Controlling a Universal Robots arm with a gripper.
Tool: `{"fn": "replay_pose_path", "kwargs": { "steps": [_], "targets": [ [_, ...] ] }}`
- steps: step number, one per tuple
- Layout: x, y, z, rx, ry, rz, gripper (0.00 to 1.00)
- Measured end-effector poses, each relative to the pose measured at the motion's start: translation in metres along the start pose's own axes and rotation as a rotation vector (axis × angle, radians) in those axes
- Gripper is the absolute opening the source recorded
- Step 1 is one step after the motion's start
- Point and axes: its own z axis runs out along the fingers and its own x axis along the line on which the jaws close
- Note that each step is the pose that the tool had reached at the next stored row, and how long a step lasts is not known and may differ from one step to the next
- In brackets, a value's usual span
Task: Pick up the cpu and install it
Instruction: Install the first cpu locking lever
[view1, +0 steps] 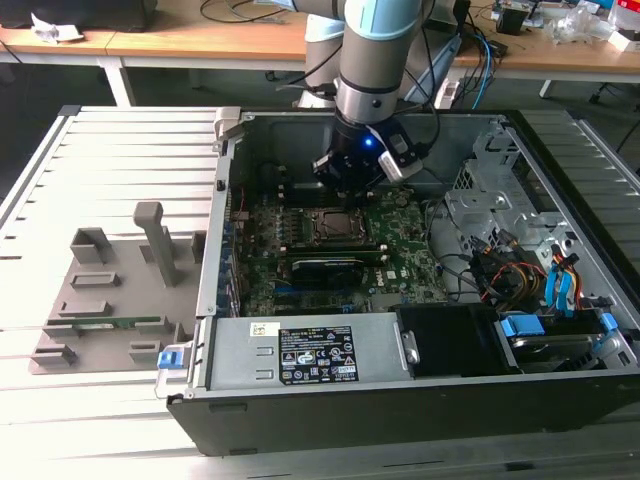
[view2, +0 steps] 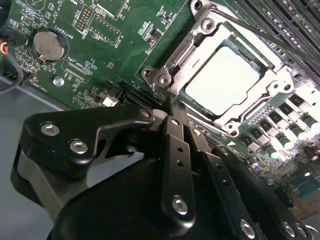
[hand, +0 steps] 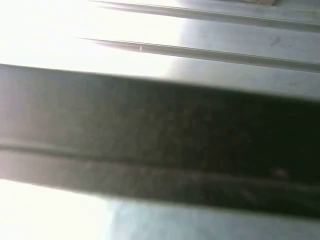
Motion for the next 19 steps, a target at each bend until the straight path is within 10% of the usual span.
{"fn": "replay_pose_path", "kwargs": {
  "steps": [3,12,19],
  "targets": [
    [0.0004,-0.0025,-0.0014,0.0,0.0,0.0,0.11],
    [0.0061,-0.0384,-0.0046,0.0266,0.0031,0.0,0.11],
    [0.0066,-0.0376,-0.0436,0.0433,0.0012,0.0,0.11]
  ]
}}
